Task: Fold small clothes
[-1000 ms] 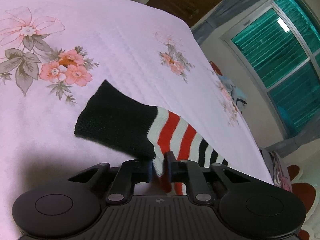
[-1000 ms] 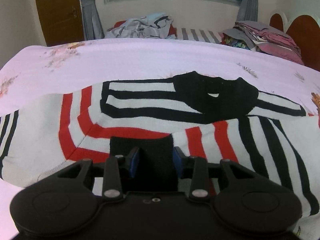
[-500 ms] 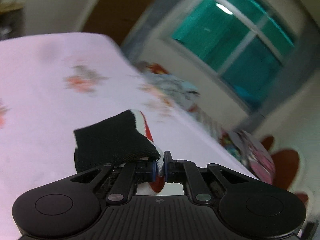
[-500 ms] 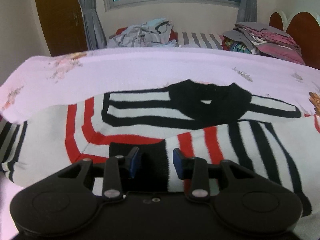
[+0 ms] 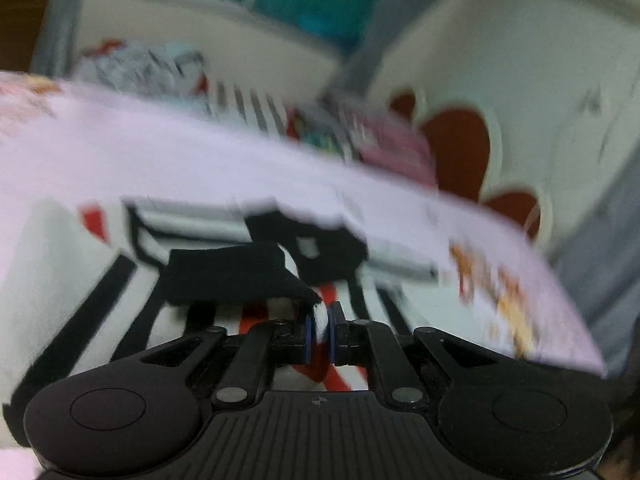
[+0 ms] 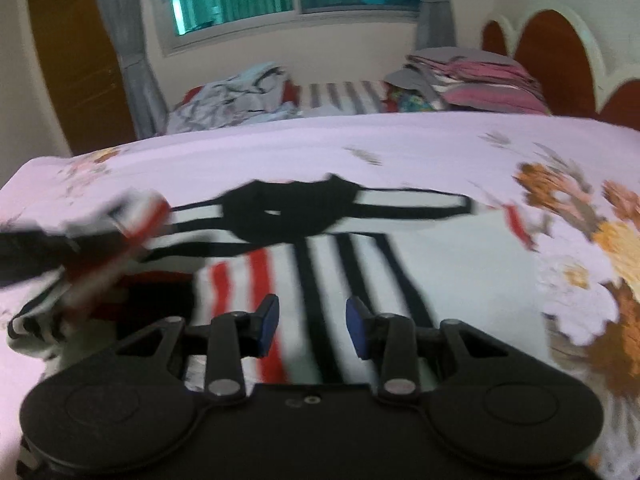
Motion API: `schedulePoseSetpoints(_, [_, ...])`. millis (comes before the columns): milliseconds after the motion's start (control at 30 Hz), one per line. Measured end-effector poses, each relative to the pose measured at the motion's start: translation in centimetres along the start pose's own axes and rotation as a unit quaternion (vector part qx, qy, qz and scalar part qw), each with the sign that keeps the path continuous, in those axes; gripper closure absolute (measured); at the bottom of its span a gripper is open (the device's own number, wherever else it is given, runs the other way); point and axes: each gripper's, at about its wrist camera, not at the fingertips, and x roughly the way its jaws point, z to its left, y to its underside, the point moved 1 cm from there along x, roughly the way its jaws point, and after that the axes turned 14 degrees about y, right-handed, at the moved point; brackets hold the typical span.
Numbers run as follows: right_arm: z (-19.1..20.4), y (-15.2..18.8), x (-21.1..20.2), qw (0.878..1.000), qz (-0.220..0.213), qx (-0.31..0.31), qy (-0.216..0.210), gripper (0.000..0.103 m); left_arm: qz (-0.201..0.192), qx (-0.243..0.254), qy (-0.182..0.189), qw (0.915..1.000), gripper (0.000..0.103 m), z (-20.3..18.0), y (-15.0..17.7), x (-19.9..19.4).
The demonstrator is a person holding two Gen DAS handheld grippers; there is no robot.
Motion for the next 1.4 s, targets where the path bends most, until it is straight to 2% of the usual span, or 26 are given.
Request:
schedulePoseSetpoints(133, [-2.0, 0.6, 0.2, 1.0, 0.01, 0.011, -0.005, 0.065, 0.056, 0.025, -0.028, 0.9978, 0.095, -1.1, 1.7, 1.9])
schedulePoseSetpoints(167, [-2.2, 0.7, 0.1, 1.0, 0.012, 0.013, -0.011, 0.062, 0.06, 0.029, -0.033, 0.9972, 0.087, -1.3, 2.0, 1.9])
schedulePoseSetpoints(200, [-2.3, 0.7, 0.1, 1.0, 0.012, 0.015, -0.017, 0.059, 0.062, 0.032, -0.035, 0.997, 0.065, -1.5, 2.2, 1.6])
schedulePoseSetpoints(233, [-2.3, 0.7, 0.2, 1.0, 0.012, 0.017, -0.023, 0.057, 0.059, 0.035, -0.033, 0.9971, 0.049, -1.6, 2.2, 1.0])
schedulePoseSetpoints(267, [-2.1, 0.6, 0.2, 0.999, 0.012, 0.015, -0.028, 0.056, 0.053, 0.038, -0.036, 0.9972, 0.025, -1.8, 2.3, 0.2])
schedulePoseSetpoints(300, [-1.7, 0.5, 0.2, 0.999, 0.011, 0.012, -0.035, 0.055, 0.042, 0.046, -0.043, 0.9972, 0.022, -2.2, 2.3, -0.4])
schedulePoseSetpoints(400, [-0.4, 0.4, -0.1, 0.998, 0.009, 0.0, -0.058, 0.049, 0.031, 0.056, -0.051, 0.9967, 0.022, -1.6, 2.0, -2.7])
schedulePoseSetpoints(633, [5.2, 0.9, -0.8, 0.991, 0.015, -0.054, -0.122, 0.039, -0.021, 0.04, -0.136, 0.9897, 0.022, 2.2, 3.2, -10.9])
schedulePoseSetpoints(700, [6.7, 1.2, -0.7, 0.989, 0.014, -0.074, -0.125, 0.031, -0.024, 0.037, -0.162, 0.9859, 0.022, 3.4, 4.1, -12.6])
schedulePoseSetpoints(800, [9.0, 1.4, 0.4, 0.988, 0.015, -0.106, -0.107, 0.032, -0.017, 0.022, -0.181, 0.9831, 0.022, 5.2, 5.5, -13.8])
schedulePoseSetpoints(867, [9.8, 1.3, 1.1, 0.989, 0.014, -0.113, -0.099, 0.037, -0.015, 0.019, -0.183, 0.9828, 0.022, 6.1, 6.3, -13.8])
schedulePoseSetpoints(933, [10.1, 1.1, 1.8, 0.99, 0.015, -0.11, -0.092, 0.05, -0.011, 0.033, -0.188, 0.9816, 0.022, 6.4, 6.8, -13.0])
schedulePoseSetpoints(1000, [10.0, 0.6, 2.2, 0.991, 0.02, -0.095, -0.094, 0.078, -0.013, 0.052, -0.189, 0.9805, 0.022, 6.3, 6.8, -11.8])
schedulePoseSetpoints(1067, [9.3, 0.1, 2.3, 0.992, 0.018, -0.075, -0.097, 0.088, -0.021, 0.059, -0.192, 0.9794, 0.022, 6.3, 6.5, -11.1])
schedulePoseSetpoints(1100, [8.9, -0.2, 2.1, 0.993, 0.012, -0.07, -0.097, 0.096, -0.028, 0.062, -0.193, 0.9788, 0.027, 6.3, 6.3, -10.8])
schedulePoseSetpoints(1133, [8.3, -0.6, 1.8, 0.994, 0.003, -0.062, -0.095, 0.096, -0.032, 0.069, -0.198, 0.9773, 0.032, 6.2, 6.0, -10.4])
schedulePoseSetpoints(1200, [6.8, -1.2, 1.2, 0.995, -0.012, -0.042, -0.084, 0.097, -0.032, 0.081, -0.205, 0.9749, 0.049, 6.4, 5.5, -9.8])
schedulePoseSetpoints(1267, [4.7, -1.7, 0.9, 0.997, -0.028, -0.028, -0.062, 0.097, -0.033, 0.081, -0.216, 0.9724, 0.053, 7.0, 5.3, -9.5])
schedulePoseSetpoints(1367, [1.6, -1.6, 1.6, 0.999, -0.016, -0.005, -0.037, 0.097, -0.036, 0.092, -0.219, 0.9706, 0.055, 7.2, 5.3, -8.9])
schedulePoseSetpoints(1400, [0.9, -1.2, 1.9, 0.999, -0.008, 0.0, -0.034, 0.097, -0.036, 0.098, -0.217, 0.9705, 0.062, 7.0, 5.4, -8.7])
